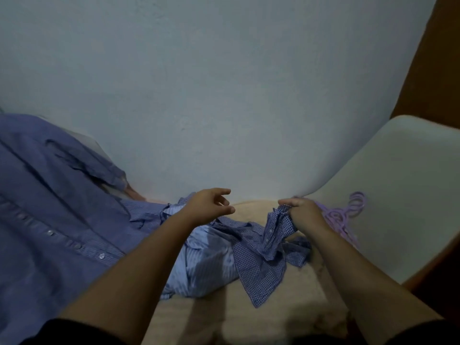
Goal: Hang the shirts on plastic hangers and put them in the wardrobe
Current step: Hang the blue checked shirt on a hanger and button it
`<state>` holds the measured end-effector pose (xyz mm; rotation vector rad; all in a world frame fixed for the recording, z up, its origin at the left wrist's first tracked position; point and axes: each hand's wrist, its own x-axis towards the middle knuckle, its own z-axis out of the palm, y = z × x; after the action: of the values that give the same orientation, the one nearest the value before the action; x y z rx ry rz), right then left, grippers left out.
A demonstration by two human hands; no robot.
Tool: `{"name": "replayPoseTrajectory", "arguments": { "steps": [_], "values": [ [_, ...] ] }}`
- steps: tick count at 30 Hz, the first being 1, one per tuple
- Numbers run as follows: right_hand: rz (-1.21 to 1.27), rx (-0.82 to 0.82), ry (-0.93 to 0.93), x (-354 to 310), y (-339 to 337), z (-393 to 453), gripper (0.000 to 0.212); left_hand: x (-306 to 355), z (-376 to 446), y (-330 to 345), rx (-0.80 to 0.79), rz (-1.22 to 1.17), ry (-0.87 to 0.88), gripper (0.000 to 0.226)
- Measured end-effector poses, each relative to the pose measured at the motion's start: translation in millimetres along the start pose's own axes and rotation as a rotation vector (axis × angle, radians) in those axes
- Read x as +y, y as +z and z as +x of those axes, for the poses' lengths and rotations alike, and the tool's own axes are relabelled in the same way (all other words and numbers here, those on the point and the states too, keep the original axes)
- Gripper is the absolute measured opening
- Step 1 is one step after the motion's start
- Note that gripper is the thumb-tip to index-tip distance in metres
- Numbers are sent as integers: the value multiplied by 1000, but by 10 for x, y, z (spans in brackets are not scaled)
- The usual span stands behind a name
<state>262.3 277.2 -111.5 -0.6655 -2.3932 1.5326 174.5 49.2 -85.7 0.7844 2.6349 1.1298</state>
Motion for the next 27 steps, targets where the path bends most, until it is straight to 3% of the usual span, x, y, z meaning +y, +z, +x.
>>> {"name": "replayPoseTrajectory", "arguments": {
  "steps": [5, 11, 14, 19, 23, 27],
  "values": [
    [41, -65, 18, -16, 392, 211, 26, -457, 189, 56, 41, 27, -56, 67],
    [26, -208, -14, -20, 1188, 569, 28, -1196, 418, -22, 157, 90, -150, 87],
    [64, -303, -31, -88, 1627, 705, 39, -1533, 481, -54, 218, 131, -208, 95],
    [105, -460, -10, -62, 2200, 792, 69, -1907, 396, 29, 172, -87, -323, 92],
    [67, -370, 55, 116, 2138, 752, 57, -1948, 303, 104, 199, -147, -307, 90],
    [184, -286, 166, 314, 1727, 609, 52, -1781, 252, 229, 244, -10, -238, 92]
  ]
}}
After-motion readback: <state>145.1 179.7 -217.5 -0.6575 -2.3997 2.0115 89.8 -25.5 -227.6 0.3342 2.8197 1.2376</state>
